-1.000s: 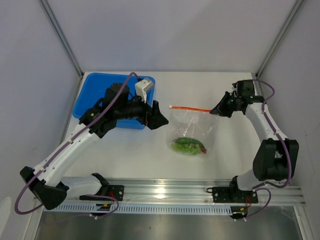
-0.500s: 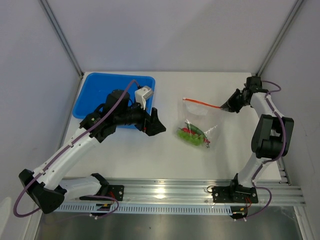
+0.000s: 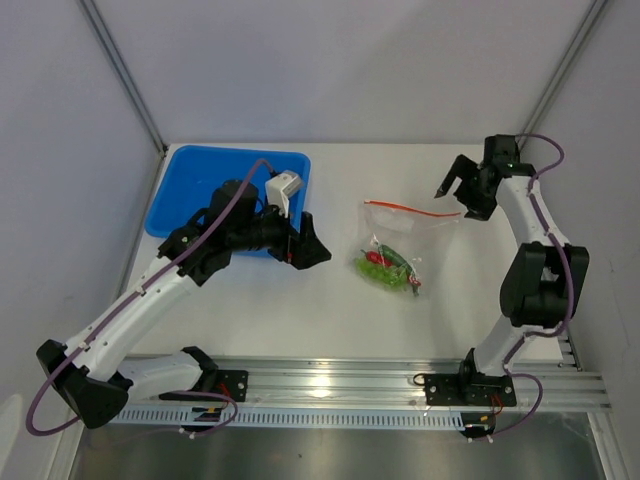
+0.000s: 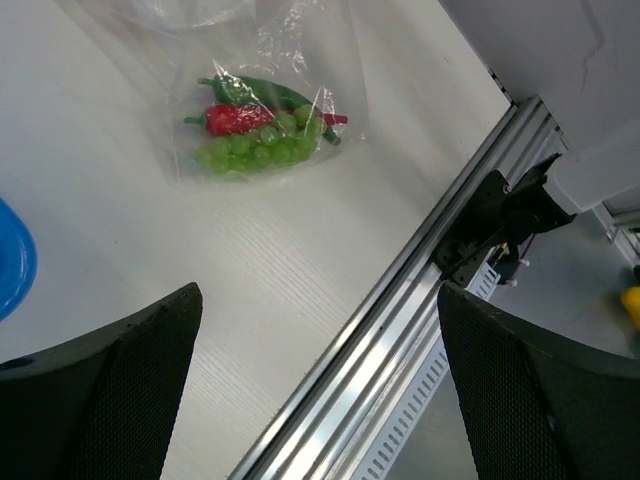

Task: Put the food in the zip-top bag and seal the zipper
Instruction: Reset both arms

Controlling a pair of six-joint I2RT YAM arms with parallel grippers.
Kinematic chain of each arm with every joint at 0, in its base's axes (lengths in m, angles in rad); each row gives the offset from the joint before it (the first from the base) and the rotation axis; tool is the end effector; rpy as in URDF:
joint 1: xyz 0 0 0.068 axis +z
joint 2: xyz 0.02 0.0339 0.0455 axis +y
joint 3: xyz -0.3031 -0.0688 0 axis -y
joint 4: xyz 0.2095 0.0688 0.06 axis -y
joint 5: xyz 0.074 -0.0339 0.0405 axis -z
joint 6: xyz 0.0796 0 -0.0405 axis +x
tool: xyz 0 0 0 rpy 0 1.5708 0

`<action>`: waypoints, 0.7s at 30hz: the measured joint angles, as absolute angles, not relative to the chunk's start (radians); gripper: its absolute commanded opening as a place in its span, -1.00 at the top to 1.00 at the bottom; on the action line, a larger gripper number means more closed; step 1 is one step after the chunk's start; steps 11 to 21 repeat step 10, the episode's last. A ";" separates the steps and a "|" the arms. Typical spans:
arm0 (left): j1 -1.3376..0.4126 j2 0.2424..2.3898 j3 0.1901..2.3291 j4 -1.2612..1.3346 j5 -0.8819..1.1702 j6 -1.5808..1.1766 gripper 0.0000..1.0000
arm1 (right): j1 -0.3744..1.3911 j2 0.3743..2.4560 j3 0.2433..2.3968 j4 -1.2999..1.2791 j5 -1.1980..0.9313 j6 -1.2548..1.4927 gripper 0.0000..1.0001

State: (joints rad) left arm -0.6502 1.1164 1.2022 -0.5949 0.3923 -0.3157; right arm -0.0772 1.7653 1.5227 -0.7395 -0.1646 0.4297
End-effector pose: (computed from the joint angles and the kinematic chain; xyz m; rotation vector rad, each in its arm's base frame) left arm 0.1562 -0.1570 0.3917 0.6133 2.1060 -0.9774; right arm 0.3809 -0.0164 0.2920 0.5820 2.5032 0.3452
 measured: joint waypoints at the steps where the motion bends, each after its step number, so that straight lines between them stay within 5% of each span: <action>1: -0.648 1.116 1.200 -0.595 0.379 -0.332 -0.99 | -0.052 1.737 1.514 -0.743 -0.141 0.423 -0.99; 10: -0.631 1.019 1.009 -0.611 0.068 -0.509 -0.99 | 0.409 1.275 1.230 -0.759 0.127 0.441 -0.99; 21: -0.631 1.019 1.009 -0.611 0.068 -0.509 -0.99 | 0.409 1.275 1.230 -0.759 0.127 0.441 -0.99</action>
